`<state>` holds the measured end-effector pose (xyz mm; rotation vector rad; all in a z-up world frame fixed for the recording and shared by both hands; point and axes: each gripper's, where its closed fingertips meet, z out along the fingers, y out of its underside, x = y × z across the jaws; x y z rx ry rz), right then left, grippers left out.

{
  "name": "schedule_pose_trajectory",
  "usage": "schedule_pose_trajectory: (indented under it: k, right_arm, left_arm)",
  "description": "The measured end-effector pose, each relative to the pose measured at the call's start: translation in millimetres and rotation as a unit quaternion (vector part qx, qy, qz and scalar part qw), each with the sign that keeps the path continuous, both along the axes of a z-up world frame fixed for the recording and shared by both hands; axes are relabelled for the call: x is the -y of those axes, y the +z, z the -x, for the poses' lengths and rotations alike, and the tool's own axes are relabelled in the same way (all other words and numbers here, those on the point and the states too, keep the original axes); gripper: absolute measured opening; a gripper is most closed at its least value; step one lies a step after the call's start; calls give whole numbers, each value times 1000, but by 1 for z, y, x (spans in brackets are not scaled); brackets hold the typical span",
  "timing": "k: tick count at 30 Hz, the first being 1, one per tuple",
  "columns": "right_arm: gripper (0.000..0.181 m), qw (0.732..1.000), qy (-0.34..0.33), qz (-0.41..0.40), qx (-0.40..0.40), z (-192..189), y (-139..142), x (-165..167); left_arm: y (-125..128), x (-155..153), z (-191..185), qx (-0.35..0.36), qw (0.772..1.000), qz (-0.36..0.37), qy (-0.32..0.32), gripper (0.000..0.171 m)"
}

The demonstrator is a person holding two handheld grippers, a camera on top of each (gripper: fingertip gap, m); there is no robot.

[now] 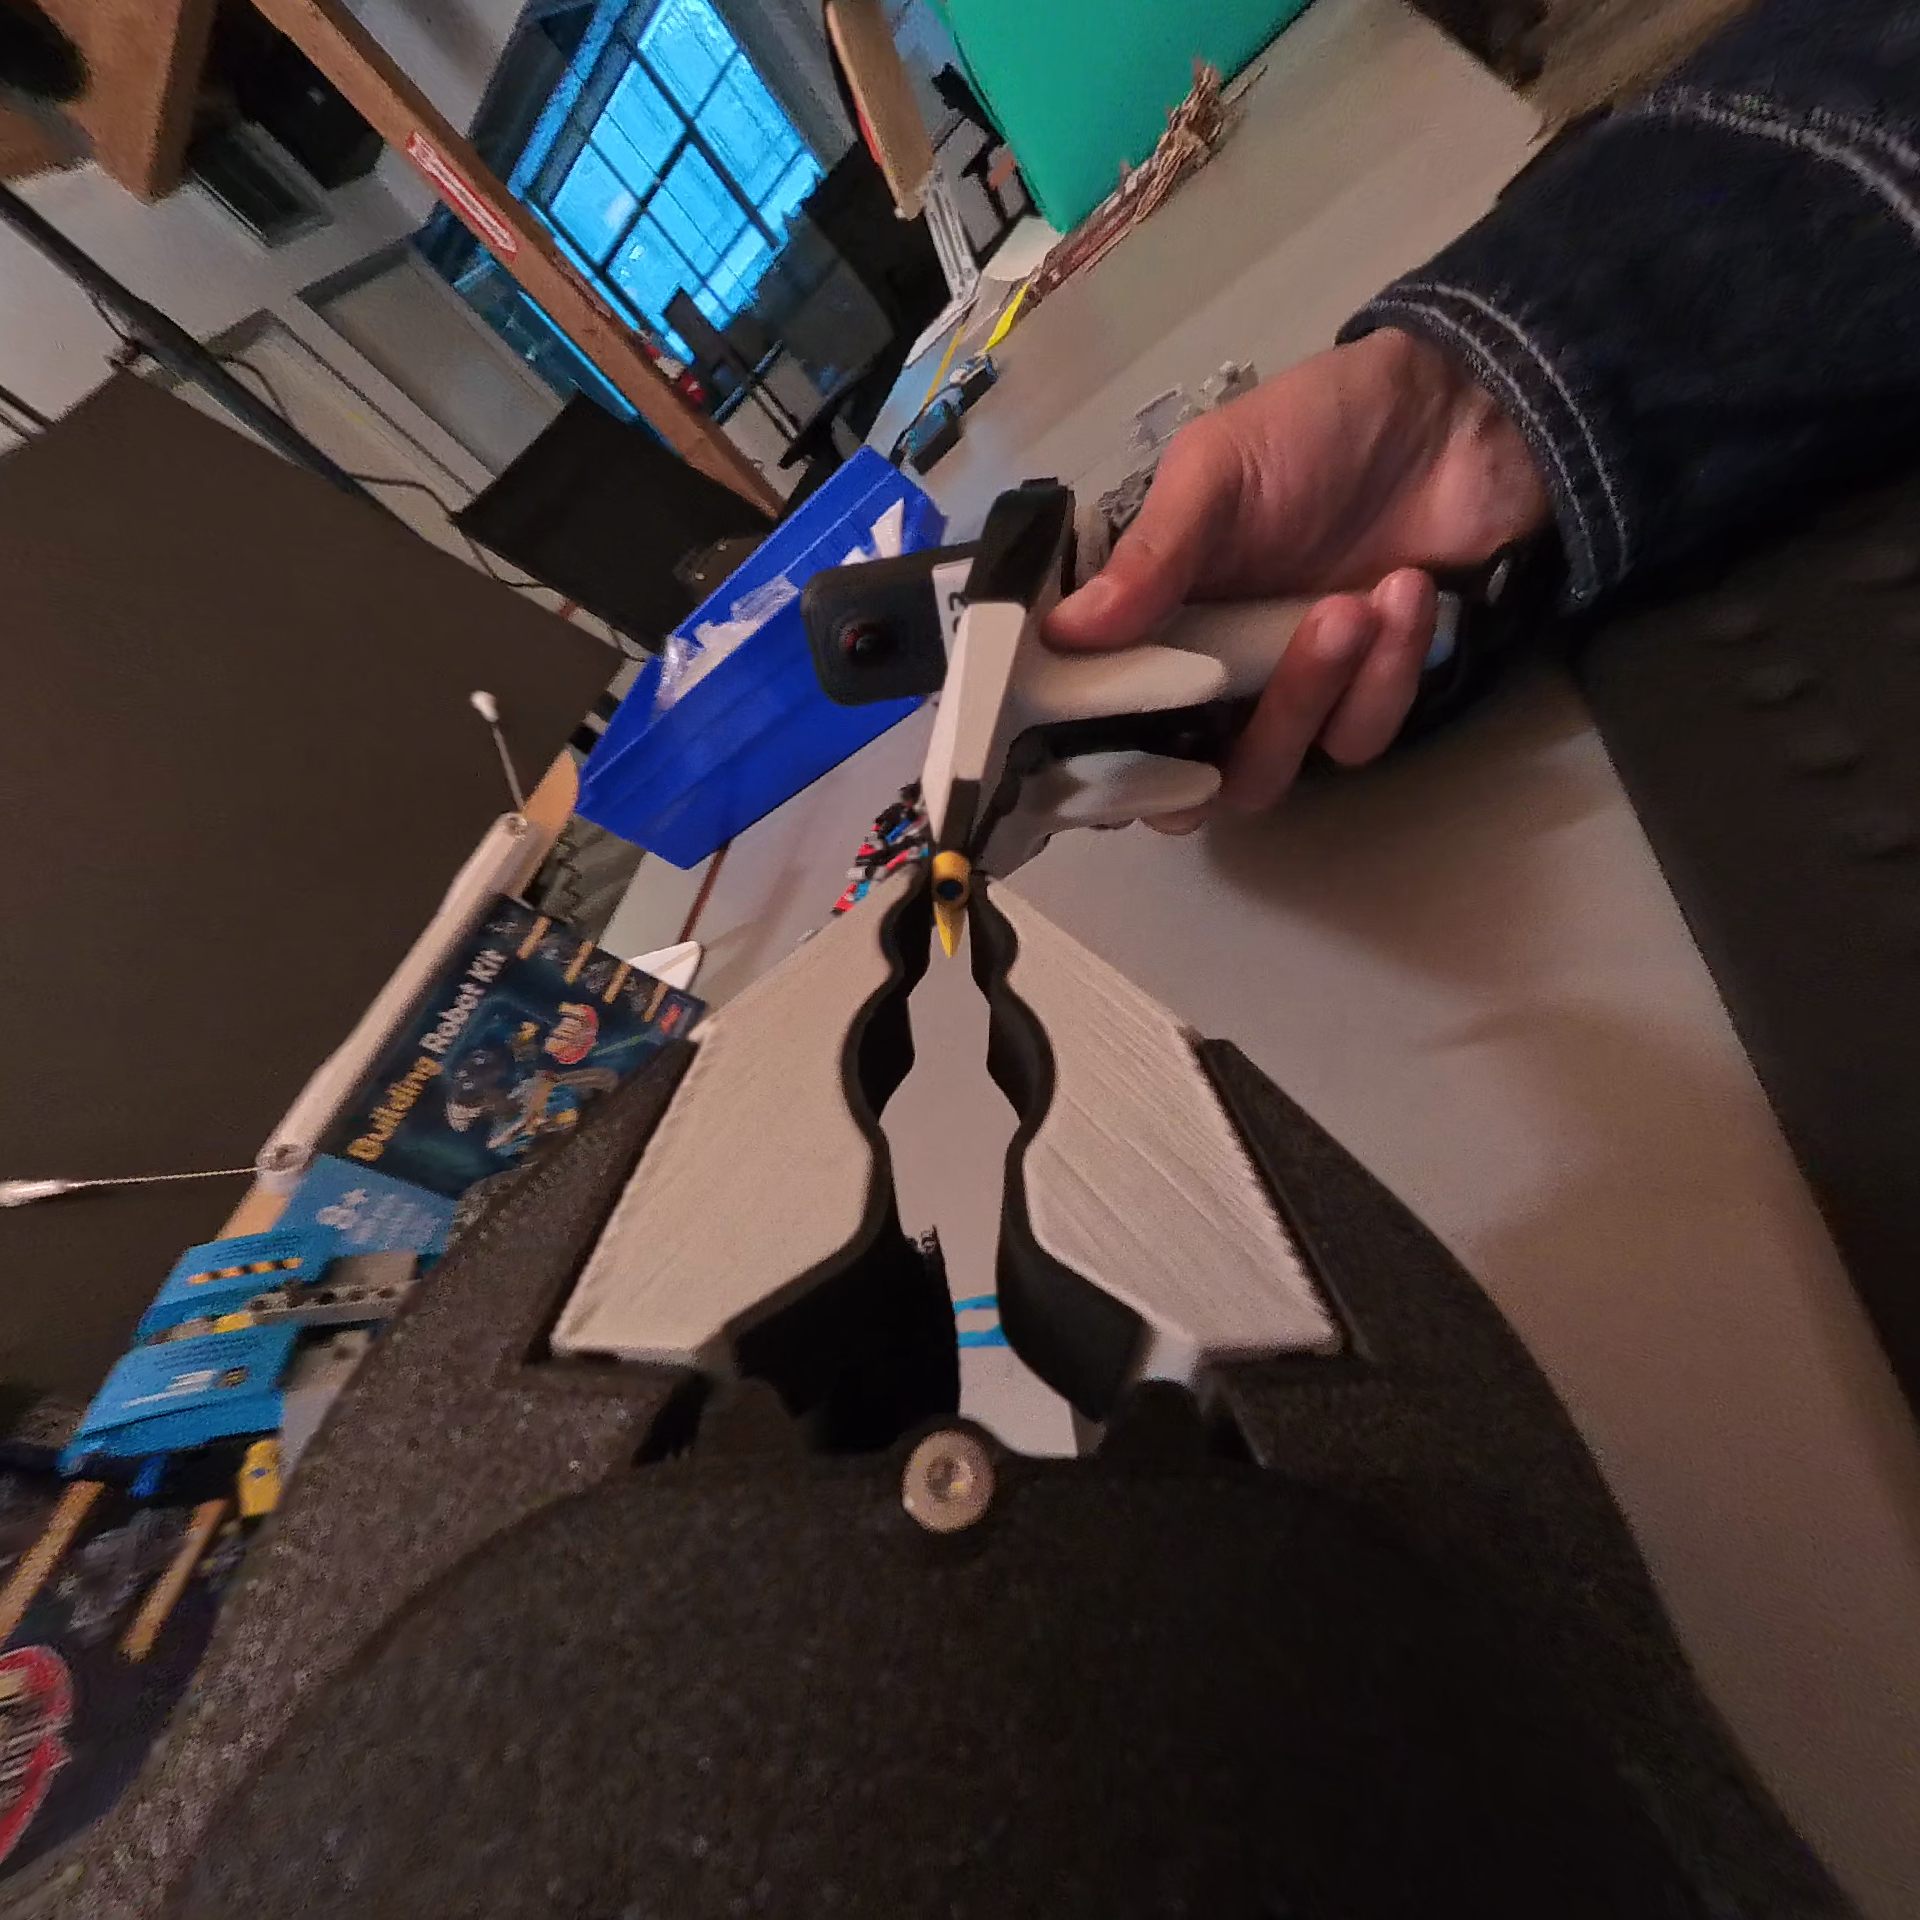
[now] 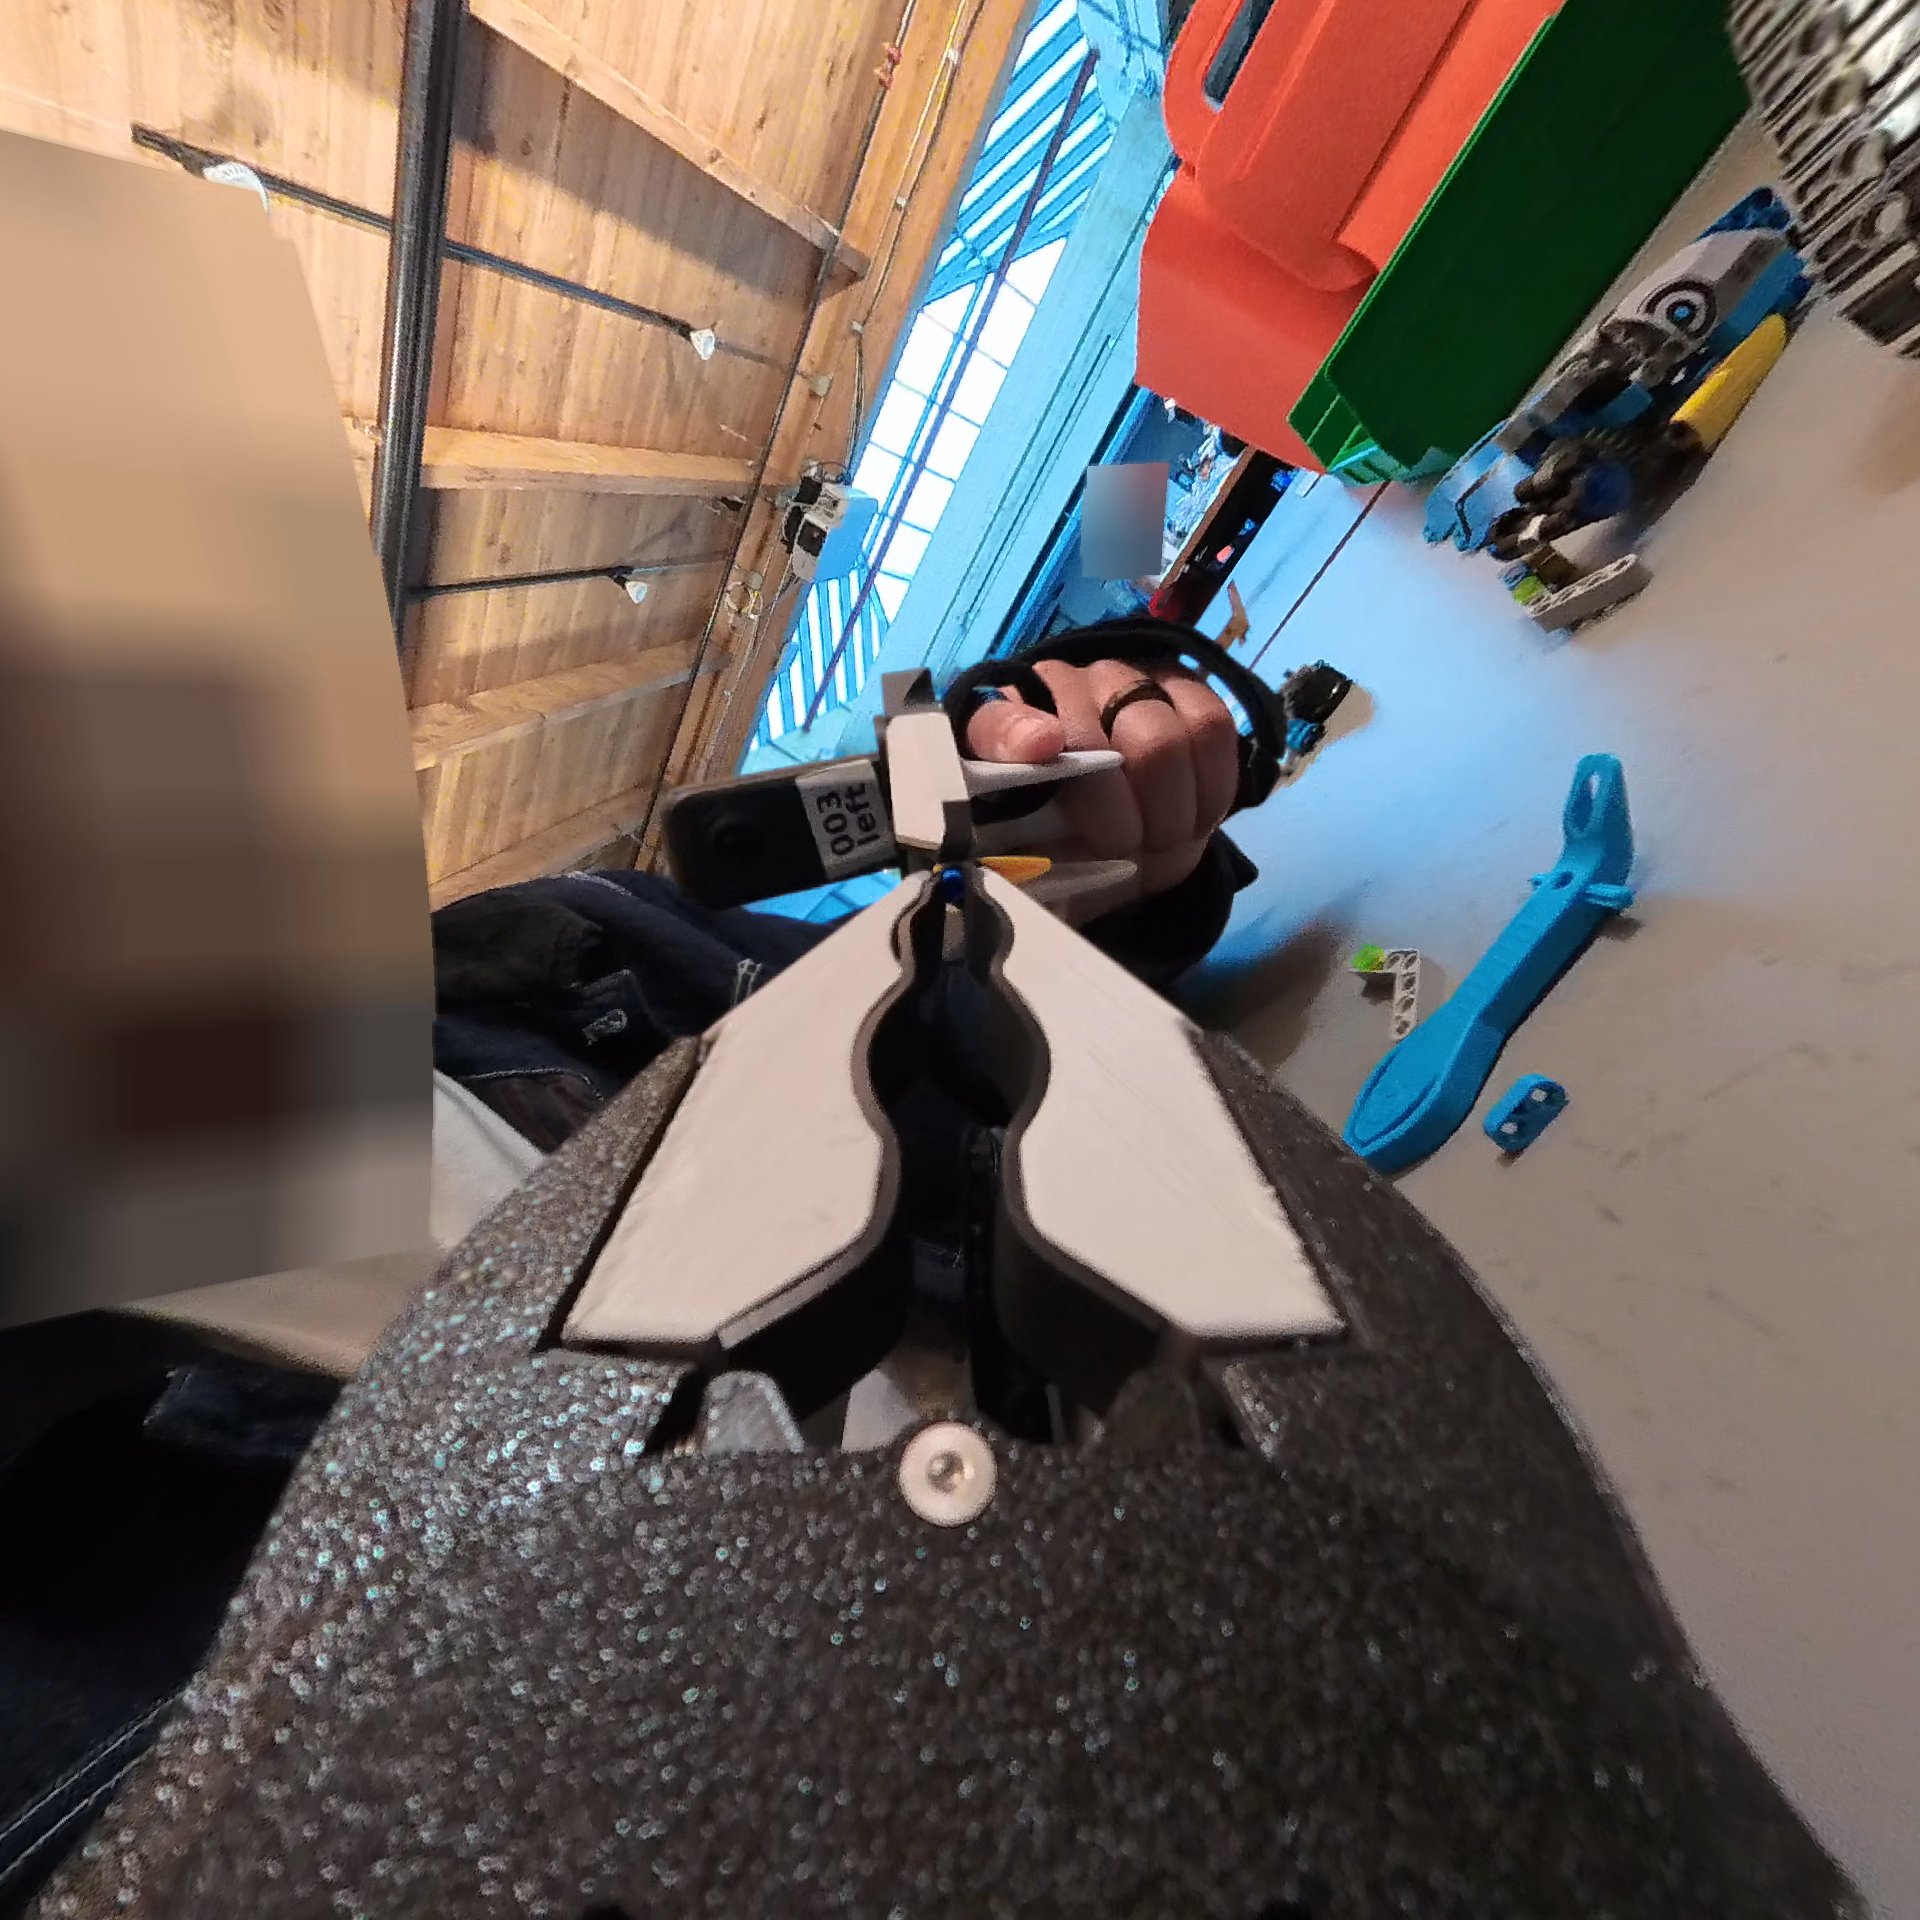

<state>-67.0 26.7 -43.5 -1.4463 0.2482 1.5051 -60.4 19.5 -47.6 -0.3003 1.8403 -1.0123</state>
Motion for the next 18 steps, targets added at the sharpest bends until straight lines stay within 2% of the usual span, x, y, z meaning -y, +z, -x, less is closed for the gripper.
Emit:
schedule_pose_trajectory:
  k: [5, 12, 18]
  right_arm:
    - [0, 998, 12, -4, 54, 9, -2, -1]
    - [0, 997, 26, -16, 71, 16, 0, 0]
    - [0, 994, 7, -36, 98, 16, 5, -1]
  left_arm:
    - [0, -1, 10, -9, 1000, 7, 3, 4]
    - [3, -1, 19, -15, 1000, 25, -6, 4]
    - [8, -2, 19, -43, 995, 94, -11, 5]
